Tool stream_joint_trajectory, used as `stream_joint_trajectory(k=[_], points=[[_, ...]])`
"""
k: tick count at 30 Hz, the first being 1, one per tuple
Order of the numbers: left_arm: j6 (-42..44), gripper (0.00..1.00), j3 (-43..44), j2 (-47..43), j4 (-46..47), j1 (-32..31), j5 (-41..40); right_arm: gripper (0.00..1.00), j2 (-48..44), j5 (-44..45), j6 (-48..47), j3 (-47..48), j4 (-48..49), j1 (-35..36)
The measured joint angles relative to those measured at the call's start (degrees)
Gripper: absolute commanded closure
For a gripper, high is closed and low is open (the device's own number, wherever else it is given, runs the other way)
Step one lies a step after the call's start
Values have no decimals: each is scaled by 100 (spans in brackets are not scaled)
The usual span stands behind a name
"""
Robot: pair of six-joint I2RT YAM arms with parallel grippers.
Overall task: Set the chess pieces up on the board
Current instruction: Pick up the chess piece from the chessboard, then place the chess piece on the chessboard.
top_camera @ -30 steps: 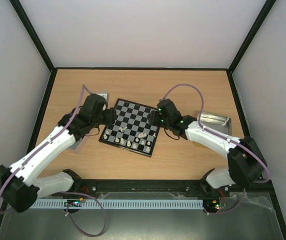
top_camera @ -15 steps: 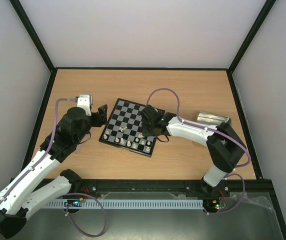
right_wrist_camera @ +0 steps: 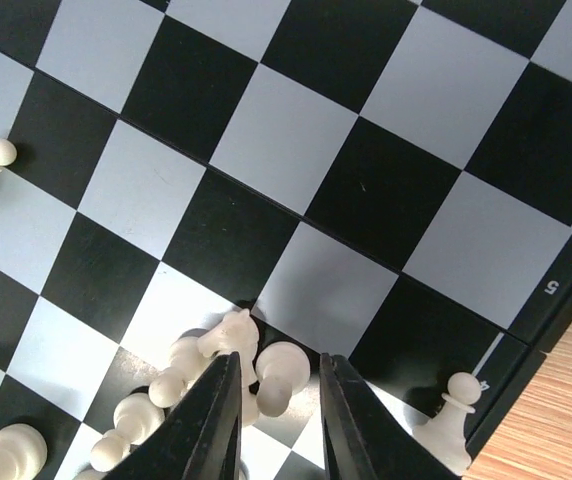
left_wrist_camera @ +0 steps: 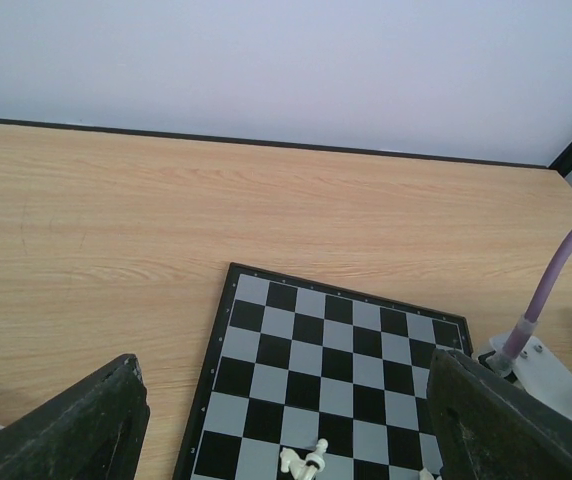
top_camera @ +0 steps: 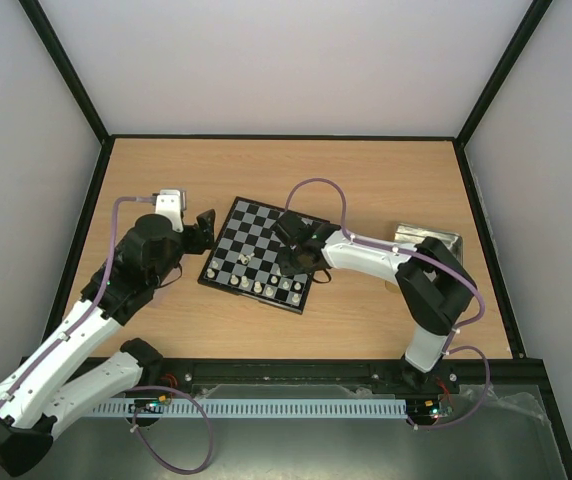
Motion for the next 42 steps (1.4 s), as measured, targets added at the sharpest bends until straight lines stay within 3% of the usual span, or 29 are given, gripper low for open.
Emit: stream_joint_trajectory(k=[11, 25, 42], points=[[17, 22, 0, 42, 0, 0, 24, 95, 55, -57, -70, 2, -63, 0], [-24, 21, -2, -46, -2, 0, -286, 96, -44, 549, -55, 437, -210, 44], [-76, 20, -116, -275, 15, 7, -579, 94, 704, -269, -361, 1088, -273, 745]])
